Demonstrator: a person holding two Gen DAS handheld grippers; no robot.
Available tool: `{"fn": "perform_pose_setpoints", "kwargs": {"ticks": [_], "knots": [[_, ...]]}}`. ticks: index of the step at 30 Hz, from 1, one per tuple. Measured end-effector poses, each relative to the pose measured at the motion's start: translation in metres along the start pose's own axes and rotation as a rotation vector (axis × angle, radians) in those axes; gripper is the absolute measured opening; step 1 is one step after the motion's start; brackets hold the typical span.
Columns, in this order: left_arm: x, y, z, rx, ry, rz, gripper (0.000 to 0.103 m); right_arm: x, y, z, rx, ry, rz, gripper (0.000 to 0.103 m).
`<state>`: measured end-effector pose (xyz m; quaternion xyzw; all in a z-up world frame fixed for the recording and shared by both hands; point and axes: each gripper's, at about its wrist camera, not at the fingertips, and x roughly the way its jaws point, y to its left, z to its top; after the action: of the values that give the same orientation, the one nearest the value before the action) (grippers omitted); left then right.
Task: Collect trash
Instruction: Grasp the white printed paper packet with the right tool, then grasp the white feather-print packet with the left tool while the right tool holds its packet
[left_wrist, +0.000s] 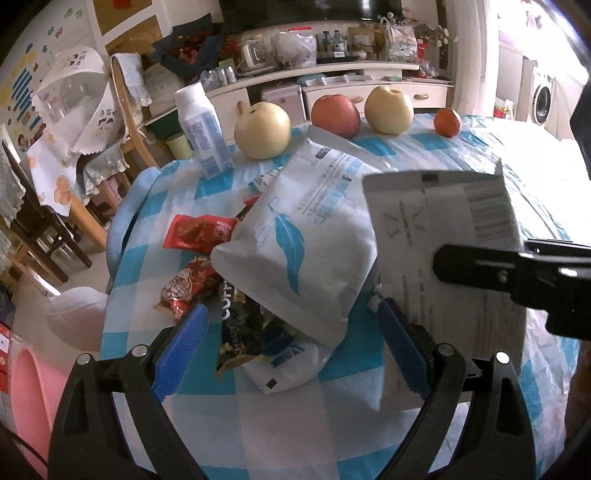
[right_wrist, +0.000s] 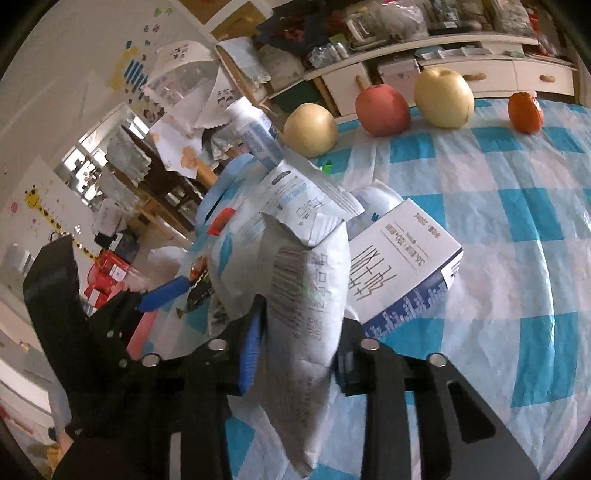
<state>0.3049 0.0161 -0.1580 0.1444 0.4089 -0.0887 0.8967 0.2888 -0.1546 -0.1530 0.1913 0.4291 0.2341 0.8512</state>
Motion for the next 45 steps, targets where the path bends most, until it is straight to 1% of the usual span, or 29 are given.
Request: {"fn": "perform_pose_setpoints", "kwargs": {"ticks": [2,5,7,9,15,16,19,21,24,26,29,35,39,41,43,45], "knots": [[-0.002,0.001,0.001,0.017,-0.016,0.019,0.093,-0.007,-0.002,-0.002,-0.012,-0.006,0.003,0.022],[-0.003,0.004,0.004,0.058,-0.037,0.058,0.093,-0.017,-0.008,-0.003,-0.006,-0.022,0.005,0.020],[-0.001,0.005,0.005,0.103,-0.046,0.089,0.093,-0.025,-0.018,-0.001,0.020,-0.034,0.010,0.019],[0.003,0.003,0.008,0.139,-0.045,0.080,0.093,-0.030,-0.027,0.000,0.050,-0.037,0.023,0.019],[0.019,-0.016,0.022,0.237,-0.048,-0.028,0.093,-0.035,-0.039,-0.002,0.091,-0.028,0.039,0.019],[0.022,-0.018,0.023,0.246,-0.046,-0.033,0.093,-0.034,-0.041,-0.003,0.097,-0.020,0.044,0.019],[0.028,-0.021,0.025,0.262,-0.042,-0.014,0.093,-0.035,-0.049,-0.003,0.135,-0.009,0.072,0.019],[0.029,-0.018,0.029,0.244,-0.047,-0.018,0.093,-0.035,-0.054,-0.005,0.161,-0.003,0.090,0.019],[0.029,-0.012,0.034,0.208,-0.068,-0.004,0.093,-0.035,-0.058,-0.006,0.184,0.005,0.108,0.019],[0.031,-0.010,0.036,0.185,-0.070,-0.022,0.093,-0.035,-0.058,-0.006,0.186,0.008,0.112,0.019],[0.036,-0.013,0.037,0.173,-0.066,-0.027,0.093,-0.036,-0.056,-0.008,0.179,0.012,0.115,0.019],[0.040,-0.009,0.039,0.101,-0.069,-0.075,0.093,-0.032,-0.055,-0.008,0.180,0.026,0.124,0.019],[0.042,-0.003,0.041,0.026,-0.059,-0.111,0.093,-0.032,-0.054,-0.009,0.178,0.027,0.120,0.019],[0.043,-0.002,0.042,-0.001,-0.054,-0.117,0.091,-0.032,-0.054,-0.009,0.176,0.027,0.117,0.019],[0.041,-0.003,0.041,-0.008,-0.055,-0.116,0.086,-0.033,-0.053,-0.009,0.172,0.025,0.112,0.020],[0.039,-0.003,0.040,-0.017,-0.055,-0.112,0.084,-0.033,-0.052,-0.010,0.169,0.023,0.108,0.020]]}}
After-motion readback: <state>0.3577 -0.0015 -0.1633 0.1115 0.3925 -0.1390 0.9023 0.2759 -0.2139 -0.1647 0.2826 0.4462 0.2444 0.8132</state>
